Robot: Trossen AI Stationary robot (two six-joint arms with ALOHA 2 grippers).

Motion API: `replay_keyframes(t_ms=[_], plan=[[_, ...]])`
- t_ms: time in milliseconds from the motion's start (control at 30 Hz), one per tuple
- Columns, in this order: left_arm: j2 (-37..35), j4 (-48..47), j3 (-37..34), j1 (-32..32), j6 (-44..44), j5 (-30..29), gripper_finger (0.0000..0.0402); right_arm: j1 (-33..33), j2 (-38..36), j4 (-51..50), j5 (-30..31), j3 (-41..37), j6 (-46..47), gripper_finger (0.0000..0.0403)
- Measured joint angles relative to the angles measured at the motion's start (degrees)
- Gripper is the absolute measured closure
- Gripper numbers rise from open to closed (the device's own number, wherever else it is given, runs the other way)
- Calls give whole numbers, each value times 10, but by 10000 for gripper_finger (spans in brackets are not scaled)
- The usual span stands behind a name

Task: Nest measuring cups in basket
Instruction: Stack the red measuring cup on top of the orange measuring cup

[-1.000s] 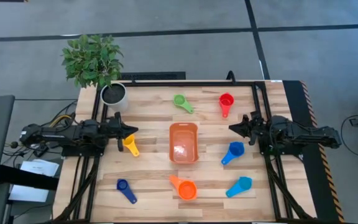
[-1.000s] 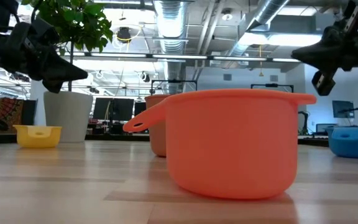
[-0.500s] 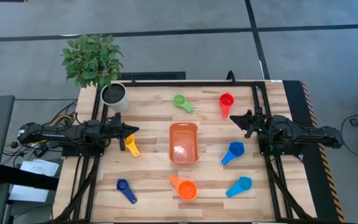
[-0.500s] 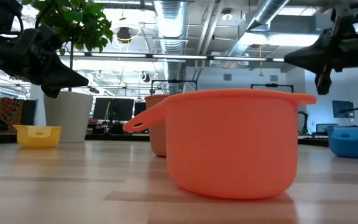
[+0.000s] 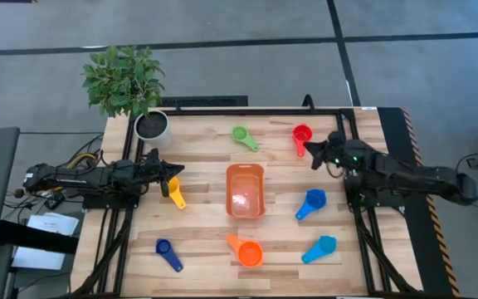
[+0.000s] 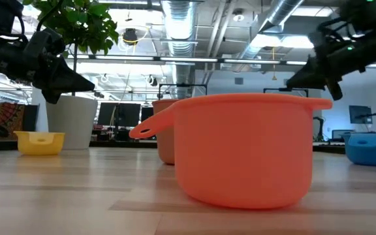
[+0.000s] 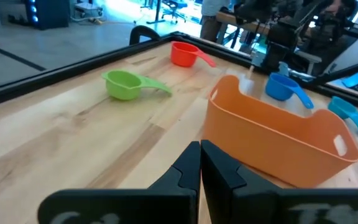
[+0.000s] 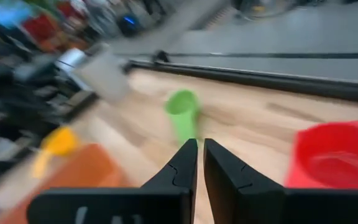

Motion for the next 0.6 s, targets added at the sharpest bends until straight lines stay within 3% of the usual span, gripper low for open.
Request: replay_keyframes(t_ms=[300,367,500,600], plan=[[0,0,0,0,-4,0,402,-115,139,-157,28,111,-27,298],[0,0,0,0,-4,0,402,-130,164,-155,-11,114,-28,281],[0,0,0,-2,-21,1,401,-112,208,-111,-179,114,-49,252],[0,0,0,-17,-20,0,401,-40,228,-77,-178,114,-25,245]])
